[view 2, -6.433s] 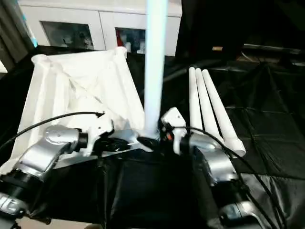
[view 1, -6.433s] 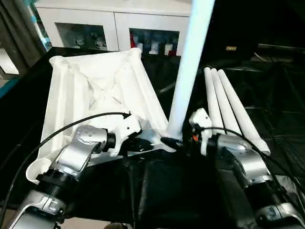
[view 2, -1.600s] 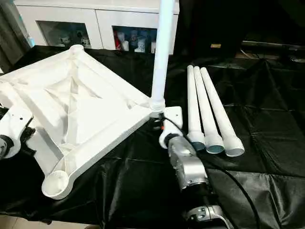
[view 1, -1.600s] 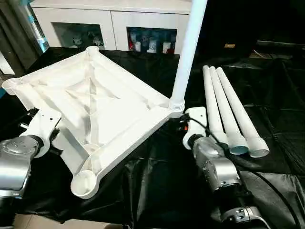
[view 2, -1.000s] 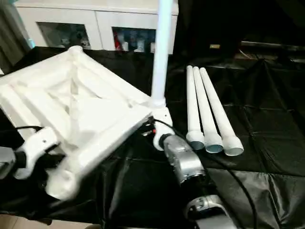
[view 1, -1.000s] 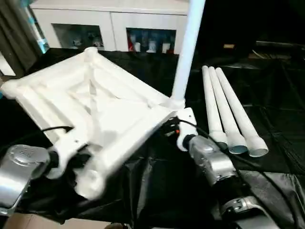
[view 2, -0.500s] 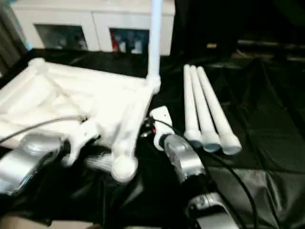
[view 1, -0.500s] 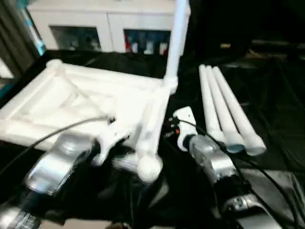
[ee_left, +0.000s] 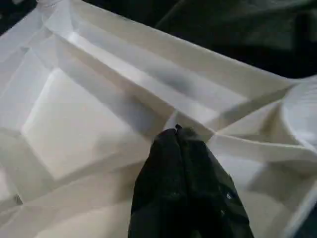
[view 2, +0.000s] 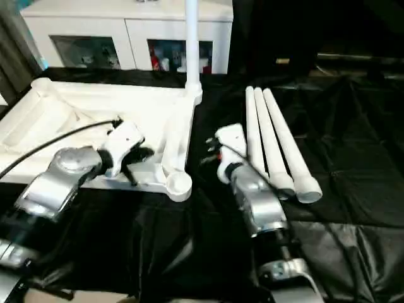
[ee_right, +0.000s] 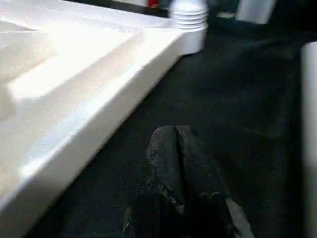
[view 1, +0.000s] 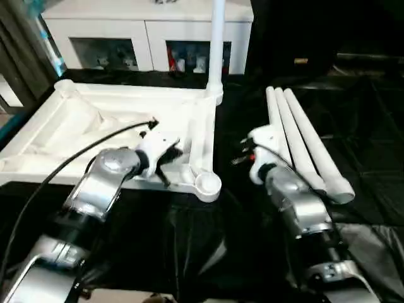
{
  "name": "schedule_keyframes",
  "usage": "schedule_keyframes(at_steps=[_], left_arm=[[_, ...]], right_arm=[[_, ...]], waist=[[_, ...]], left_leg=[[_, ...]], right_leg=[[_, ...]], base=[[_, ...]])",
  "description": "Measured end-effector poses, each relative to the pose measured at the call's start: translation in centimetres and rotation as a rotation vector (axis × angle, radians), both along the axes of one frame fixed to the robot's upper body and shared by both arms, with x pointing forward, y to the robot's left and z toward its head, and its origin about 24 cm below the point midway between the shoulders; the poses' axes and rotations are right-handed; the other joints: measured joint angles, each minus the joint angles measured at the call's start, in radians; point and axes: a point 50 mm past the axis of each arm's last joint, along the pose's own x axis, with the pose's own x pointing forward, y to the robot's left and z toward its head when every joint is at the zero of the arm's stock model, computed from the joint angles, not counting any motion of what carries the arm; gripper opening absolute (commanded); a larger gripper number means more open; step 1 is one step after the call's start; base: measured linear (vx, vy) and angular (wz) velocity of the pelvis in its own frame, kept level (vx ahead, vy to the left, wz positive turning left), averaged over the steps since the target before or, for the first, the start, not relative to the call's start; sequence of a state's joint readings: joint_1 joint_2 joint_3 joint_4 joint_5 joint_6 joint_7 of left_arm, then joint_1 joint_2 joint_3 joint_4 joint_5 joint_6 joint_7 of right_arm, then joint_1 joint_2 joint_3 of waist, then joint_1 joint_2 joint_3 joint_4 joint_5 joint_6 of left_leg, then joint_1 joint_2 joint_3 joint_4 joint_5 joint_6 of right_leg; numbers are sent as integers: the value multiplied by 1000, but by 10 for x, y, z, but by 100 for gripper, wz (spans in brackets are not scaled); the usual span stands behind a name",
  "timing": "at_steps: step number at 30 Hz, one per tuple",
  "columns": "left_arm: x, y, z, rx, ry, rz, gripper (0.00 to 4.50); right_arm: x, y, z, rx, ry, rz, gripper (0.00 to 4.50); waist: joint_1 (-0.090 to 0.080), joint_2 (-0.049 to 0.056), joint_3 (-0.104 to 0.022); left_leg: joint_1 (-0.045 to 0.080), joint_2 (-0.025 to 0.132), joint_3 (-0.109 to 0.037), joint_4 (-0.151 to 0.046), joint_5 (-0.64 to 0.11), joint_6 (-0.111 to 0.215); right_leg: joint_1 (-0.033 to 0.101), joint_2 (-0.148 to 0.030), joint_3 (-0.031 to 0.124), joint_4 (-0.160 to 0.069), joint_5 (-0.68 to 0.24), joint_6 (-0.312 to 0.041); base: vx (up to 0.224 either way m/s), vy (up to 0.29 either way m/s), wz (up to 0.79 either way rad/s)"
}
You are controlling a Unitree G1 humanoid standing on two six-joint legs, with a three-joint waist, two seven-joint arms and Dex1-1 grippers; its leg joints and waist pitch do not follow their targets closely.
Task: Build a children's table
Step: Rotate table base, then pick table leg
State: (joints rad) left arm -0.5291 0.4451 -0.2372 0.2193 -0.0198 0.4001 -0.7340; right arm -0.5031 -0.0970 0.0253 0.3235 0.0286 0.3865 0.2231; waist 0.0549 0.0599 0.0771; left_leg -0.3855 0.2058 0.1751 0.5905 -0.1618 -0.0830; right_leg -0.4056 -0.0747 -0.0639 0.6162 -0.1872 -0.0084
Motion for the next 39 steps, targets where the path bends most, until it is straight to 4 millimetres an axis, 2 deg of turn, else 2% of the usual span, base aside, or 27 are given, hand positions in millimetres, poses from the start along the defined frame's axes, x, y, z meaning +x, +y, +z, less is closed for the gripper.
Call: schedule_keyframes(at_steps=[1,2,3,6,7,8,9,11,13,17,18,21,23,27,29,34,39], left_arm=[[-4,-2,1,-32,9,-15,0],[-8,-6,3,-86,17,-25,33],[-9,-8,5,-108,17,-30,41],[-18,-19,14,-322,7,41,55],[-21,-23,12,-372,12,62,55],[-24,-25,8,-396,29,81,81],[-27,-23,4,-407,31,115,83],[-33,-19,-7,-401,48,175,88],[-40,-18,-12,-419,40,231,124],[-45,-18,0,-441,-33,283,133],[-45,-18,2,-438,-49,297,162],[-46,-14,-1,-409,-75,371,175],[-48,-12,-4,-394,-72,391,204],[-51,-11,3,-381,-93,372,232],[-52,-13,7,-380,-106,358,252],[-53,-14,4,-375,-98,358,284],[-55,-17,2,-354,-82,328,324]], right_arm=[[0,-3,4,1,-1,-7,2],[0,-7,10,26,-5,-17,28],[0,-8,13,32,-10,-24,36],[1,-18,21,29,18,-96,49],[0,-22,23,22,27,-121,49],[0,-25,26,13,30,-146,74],[-2,-27,28,1,31,-164,78],[-4,-30,31,-13,38,-195,83],[-8,-34,32,-26,56,-228,117],[-13,-37,27,-37,115,-260,128],[-13,-38,26,-40,128,-266,154],[-15,-40,22,-51,174,-286,169],[-16,-41,19,-61,204,-293,195],[-13,-42,22,-73,228,-294,223],[-11,-43,24,-81,222,-298,246],[-8,-44,28,-91,223,-297,275],[-5,-45,24,-101,255,-305,321]], waist=[[2,1,0],[3,2,0],[4,3,-1],[6,6,-3],[5,8,-5],[4,8,-5],[2,9,-6],[-7,12,-7],[-13,12,-7],[-17,12,-8],[-17,11,-8],[-18,9,-10],[-18,6,-11],[-17,4,-11],[-15,0,-14],[-14,-9,-19],[-14,-9,-20]], left_leg=[[0,0,0,0,0,0],[0,0,0,0,0,0],[0,0,0,0,0,0],[1,0,1,2,0,0],[1,0,1,3,0,0],[2,0,1,3,0,0],[2,0,0,3,0,0],[2,0,0,3,0,0],[1,0,-1,2,0,0],[1,0,-2,2,0,0],[1,0,-2,2,0,0],[1,0,-2,3,0,0],[1,0,-1,3,0,0],[1,-1,-1,3,0,0],[1,0,-1,3,0,0],[0,-1,-1,3,0,0],[1,-1,0,4,0,0]], right_leg=[[0,0,0,0,0,0],[0,0,0,0,0,0],[0,0,0,1,0,0],[2,-1,0,1,0,0],[3,-1,1,1,0,0],[3,-1,1,1,1,0],[3,0,1,1,1,1],[2,0,0,1,2,2],[2,0,0,1,1,3],[2,0,0,1,0,6],[2,0,0,0,0,7],[2,0,0,0,0,9],[2,0,0,0,1,10],[2,0,1,-1,1,10],[2,0,1,0,1,10],[2,0,1,-1,1,10],[2,0,2,-1,2,10]], base=[[0,0,0],[0,0,0],[0,0,0],[0,0,0],[0,0,0],[0,0,0],[0,0,0],[0,0,0],[0,0,0],[0,0,0],[0,0,0],[0,0,0],[0,0,0],[0,0,0],[0,0,0],[0,0,0],[0,0,0]])
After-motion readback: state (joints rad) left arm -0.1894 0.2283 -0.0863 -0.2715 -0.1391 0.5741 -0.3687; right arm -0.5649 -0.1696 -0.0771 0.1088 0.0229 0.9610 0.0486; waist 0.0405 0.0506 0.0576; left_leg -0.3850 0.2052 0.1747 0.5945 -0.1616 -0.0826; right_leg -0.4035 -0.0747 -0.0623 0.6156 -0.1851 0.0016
